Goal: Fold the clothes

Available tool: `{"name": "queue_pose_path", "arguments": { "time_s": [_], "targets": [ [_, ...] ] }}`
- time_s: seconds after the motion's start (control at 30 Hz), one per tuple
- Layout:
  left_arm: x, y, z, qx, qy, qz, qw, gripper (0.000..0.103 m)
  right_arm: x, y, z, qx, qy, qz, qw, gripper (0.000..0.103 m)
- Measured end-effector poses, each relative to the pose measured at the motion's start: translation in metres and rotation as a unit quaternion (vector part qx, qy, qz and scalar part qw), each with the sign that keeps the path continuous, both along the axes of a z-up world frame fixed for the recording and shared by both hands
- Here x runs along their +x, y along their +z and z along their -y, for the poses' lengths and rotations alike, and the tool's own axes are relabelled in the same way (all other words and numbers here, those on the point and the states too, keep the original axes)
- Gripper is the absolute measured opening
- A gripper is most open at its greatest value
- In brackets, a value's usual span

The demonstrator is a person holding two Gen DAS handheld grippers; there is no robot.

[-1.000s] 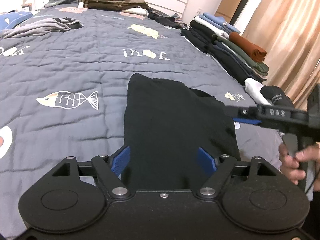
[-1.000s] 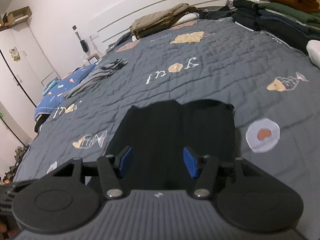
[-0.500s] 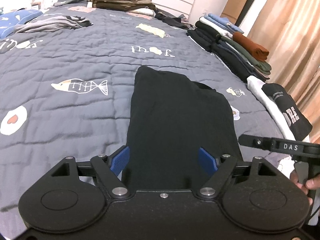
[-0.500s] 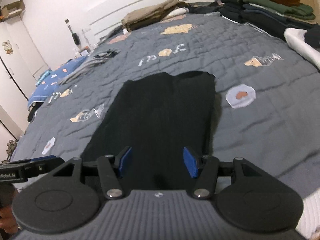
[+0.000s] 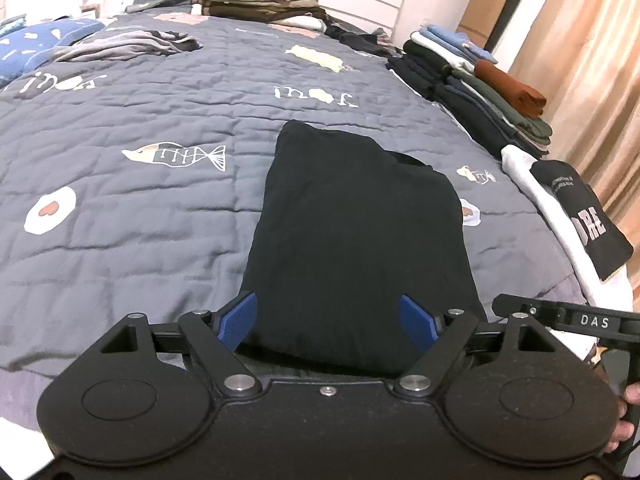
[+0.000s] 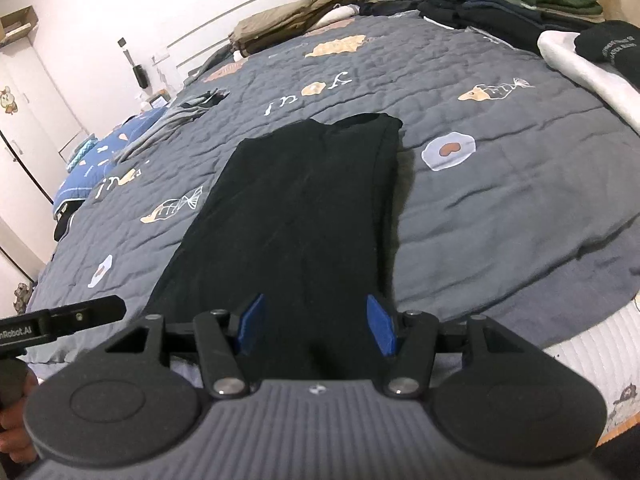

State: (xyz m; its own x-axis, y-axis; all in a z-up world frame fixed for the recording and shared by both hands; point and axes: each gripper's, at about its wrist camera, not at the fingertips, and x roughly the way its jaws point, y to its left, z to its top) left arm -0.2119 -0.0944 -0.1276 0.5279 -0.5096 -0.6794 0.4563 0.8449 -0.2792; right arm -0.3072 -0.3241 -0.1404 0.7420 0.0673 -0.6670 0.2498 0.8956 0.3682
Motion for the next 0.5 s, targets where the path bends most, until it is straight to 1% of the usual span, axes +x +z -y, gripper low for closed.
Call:
{"name": "queue_pose_path", "arguments": {
  "time_s": [0.23, 0.37, 0.5],
  "targets": [
    [-0.006, 0.003, 0.005, 0.005, 0.011, 0.002, 0.9999, 0.079, -0.007, 0.001, 0.002, 0.002, 0.004, 0.001, 1.000, 0.056],
    [-0.009, 0.007, 0.014, 0.006, 0.004, 0.006, 1.0000, 0.079, -0.011, 0.001, 0.006, 0.003, 0.002, 0.005, 1.000, 0.056],
    [-0.010, 0.006, 0.024, 0.016, -0.001, 0.009, 0.9998, 0.080, -0.013, -0.002, 0.010, 0.010, 0.001, 0.005, 1.000, 0.056]
  ]
}}
